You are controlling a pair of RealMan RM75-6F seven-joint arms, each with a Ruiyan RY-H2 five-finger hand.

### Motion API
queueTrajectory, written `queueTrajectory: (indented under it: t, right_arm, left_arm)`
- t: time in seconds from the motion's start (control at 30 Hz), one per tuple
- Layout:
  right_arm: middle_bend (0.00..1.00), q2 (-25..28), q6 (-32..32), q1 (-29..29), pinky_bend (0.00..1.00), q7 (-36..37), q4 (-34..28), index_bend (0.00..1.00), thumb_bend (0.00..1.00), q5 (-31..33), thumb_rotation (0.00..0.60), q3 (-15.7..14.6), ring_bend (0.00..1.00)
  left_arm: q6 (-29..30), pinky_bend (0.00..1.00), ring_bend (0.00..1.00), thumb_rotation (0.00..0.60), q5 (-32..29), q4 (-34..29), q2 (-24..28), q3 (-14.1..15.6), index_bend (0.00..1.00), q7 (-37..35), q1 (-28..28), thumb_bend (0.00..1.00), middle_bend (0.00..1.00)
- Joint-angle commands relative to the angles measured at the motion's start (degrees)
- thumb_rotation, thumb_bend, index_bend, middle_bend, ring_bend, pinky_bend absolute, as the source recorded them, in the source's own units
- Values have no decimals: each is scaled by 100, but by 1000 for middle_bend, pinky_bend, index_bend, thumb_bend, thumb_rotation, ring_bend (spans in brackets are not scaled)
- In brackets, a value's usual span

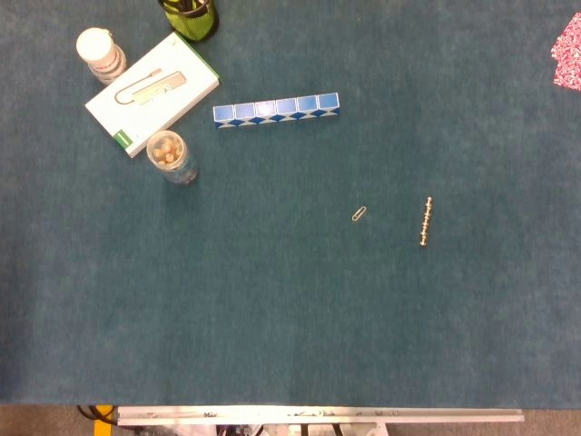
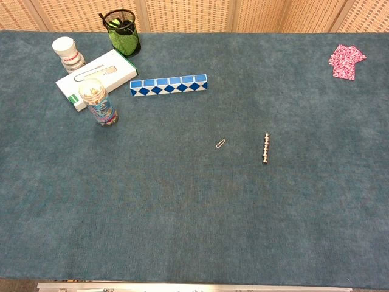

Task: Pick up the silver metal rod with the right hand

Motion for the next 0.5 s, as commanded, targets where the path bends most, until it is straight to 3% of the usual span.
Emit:
queueTrajectory:
  t: [0.03,0.5]
  right_arm:
    - [445,-4,7,9,576,-2,-2,385,193,-11,600,7,420]
    - [476,143,-86,376,576,-41,-119,385,194,-701,600,-13,470]
  left_arm:
    - [-3,44,87,600,-12,17,-8,-1,20,-17,6,239,71]
    - [21,44,87,600,-4,80,-34,10,20,-61,37,239,71]
